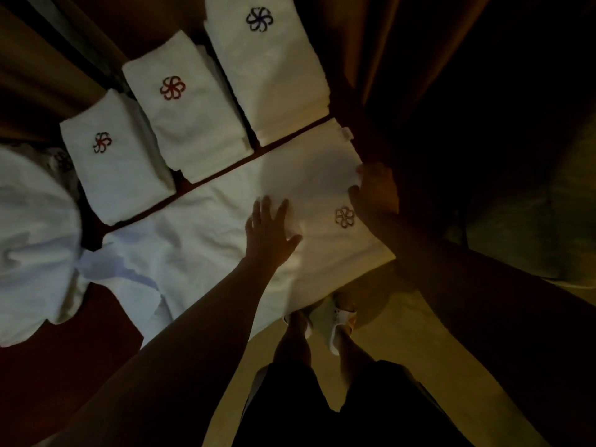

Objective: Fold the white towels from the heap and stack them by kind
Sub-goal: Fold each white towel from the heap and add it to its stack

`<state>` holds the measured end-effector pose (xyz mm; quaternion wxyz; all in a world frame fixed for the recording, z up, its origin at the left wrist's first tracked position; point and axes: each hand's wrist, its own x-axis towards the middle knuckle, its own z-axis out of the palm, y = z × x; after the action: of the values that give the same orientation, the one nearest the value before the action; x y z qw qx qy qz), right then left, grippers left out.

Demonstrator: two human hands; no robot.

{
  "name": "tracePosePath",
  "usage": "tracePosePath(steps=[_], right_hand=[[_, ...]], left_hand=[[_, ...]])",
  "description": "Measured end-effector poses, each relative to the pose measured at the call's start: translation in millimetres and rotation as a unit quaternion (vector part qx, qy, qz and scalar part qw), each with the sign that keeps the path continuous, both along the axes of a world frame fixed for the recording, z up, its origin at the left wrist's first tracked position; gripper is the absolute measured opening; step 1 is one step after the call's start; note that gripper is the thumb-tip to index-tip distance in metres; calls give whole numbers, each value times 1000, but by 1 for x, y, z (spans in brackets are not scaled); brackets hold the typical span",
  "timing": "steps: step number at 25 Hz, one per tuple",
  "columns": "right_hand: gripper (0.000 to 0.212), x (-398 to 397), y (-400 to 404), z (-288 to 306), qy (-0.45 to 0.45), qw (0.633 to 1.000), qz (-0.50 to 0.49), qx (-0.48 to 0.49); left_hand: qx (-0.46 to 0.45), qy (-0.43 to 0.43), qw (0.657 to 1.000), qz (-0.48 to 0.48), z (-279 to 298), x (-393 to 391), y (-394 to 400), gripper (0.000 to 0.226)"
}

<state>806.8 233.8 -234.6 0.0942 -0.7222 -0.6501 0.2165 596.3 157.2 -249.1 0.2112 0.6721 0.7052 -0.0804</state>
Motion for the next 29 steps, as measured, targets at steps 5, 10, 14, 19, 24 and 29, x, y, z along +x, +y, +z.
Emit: tracePosePath(steps=[5, 10, 14, 19, 24, 29], right_hand=[[62, -23, -5, -20, -120, 964, 223, -83], [70, -29, 0, -5, -134, 967, 169, -135], [63, -71, -25, 3, -114, 960, 228, -117], [48, -144, -71, 12, -68, 903, 413, -96], [47, -193, -102, 8, -132, 899, 382, -167], [42, -235, -115, 10, -207, 927, 280, -142]], left_hand=[[0, -99, 995, -34, -7, -10, 8, 78], [48, -125, 991, -11, -2, -47, -25, 58], [60, -64, 996, 34, 9, -76, -76, 56], [0, -20, 992, 124, 17, -111, -133, 56], [-55, 73, 977, 190, 22, -155, -159, 52], [-88, 83, 946, 301, 36, -199, -188, 38]])
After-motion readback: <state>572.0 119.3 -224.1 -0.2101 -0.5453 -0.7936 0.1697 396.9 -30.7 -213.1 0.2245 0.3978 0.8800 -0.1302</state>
